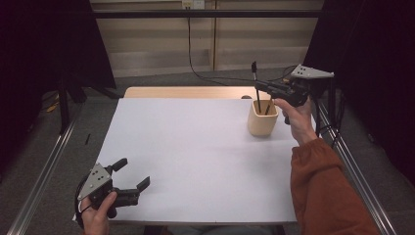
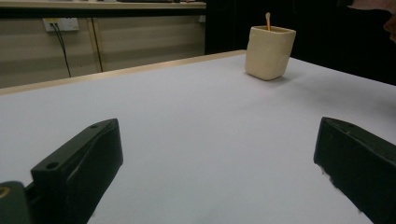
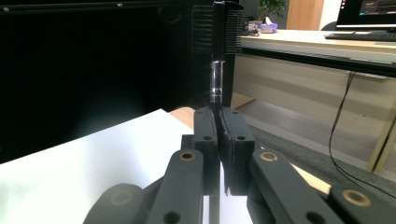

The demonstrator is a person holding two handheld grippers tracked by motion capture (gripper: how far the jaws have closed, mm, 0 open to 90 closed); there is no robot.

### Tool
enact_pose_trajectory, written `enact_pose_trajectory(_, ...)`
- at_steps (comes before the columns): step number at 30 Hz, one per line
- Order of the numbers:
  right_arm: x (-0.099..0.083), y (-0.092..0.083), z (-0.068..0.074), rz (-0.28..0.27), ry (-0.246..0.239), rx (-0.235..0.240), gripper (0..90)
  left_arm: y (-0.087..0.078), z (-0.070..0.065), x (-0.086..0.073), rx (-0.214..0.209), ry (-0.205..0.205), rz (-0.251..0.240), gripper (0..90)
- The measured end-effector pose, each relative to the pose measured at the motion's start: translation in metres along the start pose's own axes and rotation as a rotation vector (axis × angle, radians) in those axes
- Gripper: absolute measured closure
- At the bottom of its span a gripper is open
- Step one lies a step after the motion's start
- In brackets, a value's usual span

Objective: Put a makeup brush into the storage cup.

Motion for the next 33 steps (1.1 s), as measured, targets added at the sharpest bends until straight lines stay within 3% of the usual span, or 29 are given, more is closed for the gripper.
enact_pose_trajectory(15, 0.010, 0.001, -0.026, 0.028, -0.004, -0.083, 85.9, 0.000, 0.000, 0.000, -0.004, 0.004, 0.003, 1.3)
enact_pose_trajectory(26, -0.001, 0.002, -0.039, 0.063, 0.012, -0.122, 85.9, 0.000, 0.000, 0.000, -0.008, 0.003, 0.001, 1.3)
enact_pose_trajectory(33, -0.010, 0.005, -0.044, 0.077, 0.023, -0.122, 85.9, 0.001, -0.001, 0.000, -0.011, 0.006, 0.002, 1.3)
Point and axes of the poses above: each handheld gripper's, and its own axes: y roughly forward along the jaws, x roughly out of its top, z roughly to its left, the point moved 5 cm from there along y, roughly forward along the jaws, and after that the axes turned 10 degrees about x, right-handed, at the moved point
